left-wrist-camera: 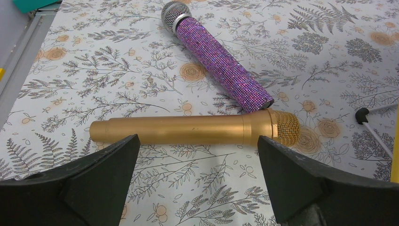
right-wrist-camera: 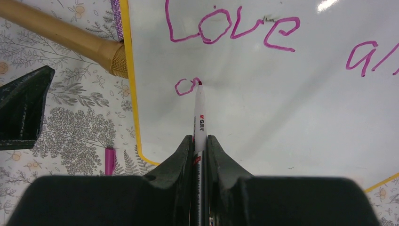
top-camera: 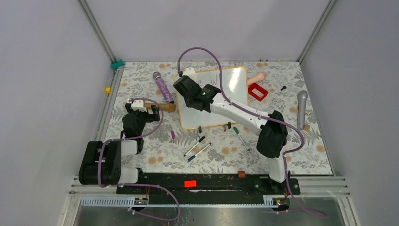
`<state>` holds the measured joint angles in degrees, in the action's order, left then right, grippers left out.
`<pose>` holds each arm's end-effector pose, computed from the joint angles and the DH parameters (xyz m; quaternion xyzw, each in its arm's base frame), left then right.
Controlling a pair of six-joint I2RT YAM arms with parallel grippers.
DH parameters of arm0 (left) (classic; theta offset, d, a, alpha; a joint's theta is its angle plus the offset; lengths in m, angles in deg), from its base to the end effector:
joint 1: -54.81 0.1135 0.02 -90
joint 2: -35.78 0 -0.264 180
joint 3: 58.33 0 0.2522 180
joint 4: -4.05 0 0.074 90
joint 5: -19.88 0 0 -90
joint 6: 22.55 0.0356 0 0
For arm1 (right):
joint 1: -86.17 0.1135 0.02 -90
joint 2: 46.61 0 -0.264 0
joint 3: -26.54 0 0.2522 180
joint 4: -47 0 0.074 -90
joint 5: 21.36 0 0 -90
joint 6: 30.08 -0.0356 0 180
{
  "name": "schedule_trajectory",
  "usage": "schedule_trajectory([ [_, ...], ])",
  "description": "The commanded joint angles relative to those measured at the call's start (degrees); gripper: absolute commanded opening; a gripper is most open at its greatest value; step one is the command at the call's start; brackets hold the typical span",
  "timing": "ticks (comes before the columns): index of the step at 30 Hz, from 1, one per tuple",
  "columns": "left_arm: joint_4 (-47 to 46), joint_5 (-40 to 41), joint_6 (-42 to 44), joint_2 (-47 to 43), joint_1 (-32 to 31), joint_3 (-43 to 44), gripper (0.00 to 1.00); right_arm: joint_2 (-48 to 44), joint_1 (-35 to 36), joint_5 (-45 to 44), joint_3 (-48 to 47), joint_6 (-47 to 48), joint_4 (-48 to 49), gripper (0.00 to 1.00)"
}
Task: Write a sentence on the whiteboard
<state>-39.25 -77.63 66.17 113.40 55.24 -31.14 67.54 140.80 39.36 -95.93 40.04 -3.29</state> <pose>0.2325 -0.0029 0.1634 0.0322 0.7487 -0.0540 0.6600 0.2780 0.3615 0.3206 -0.1658 0.8742 0.0546 0.4532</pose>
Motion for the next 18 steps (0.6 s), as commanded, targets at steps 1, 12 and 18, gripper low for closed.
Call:
schedule_trajectory([
  [1, -3.46, -1.10, 0.93, -0.59, -0.10, 0.28, 0.99, -3.62, -0.73, 0.00, 1.96, -1.36, 1.25, 0.00],
  [12, -3.43, -1.08, 0.93, -0.63, -0.15, 0.28, 0.99, -5.28, -0.41, 0.49, 5.29, -2.75, 1.72, 0.00],
  [18, -3.41, -1.06, 0.93, -0.59, -0.09, 0.28, 0.99, -6.48, -0.19, 0.28, 6.63, -2.75, 2.56, 0.00],
])
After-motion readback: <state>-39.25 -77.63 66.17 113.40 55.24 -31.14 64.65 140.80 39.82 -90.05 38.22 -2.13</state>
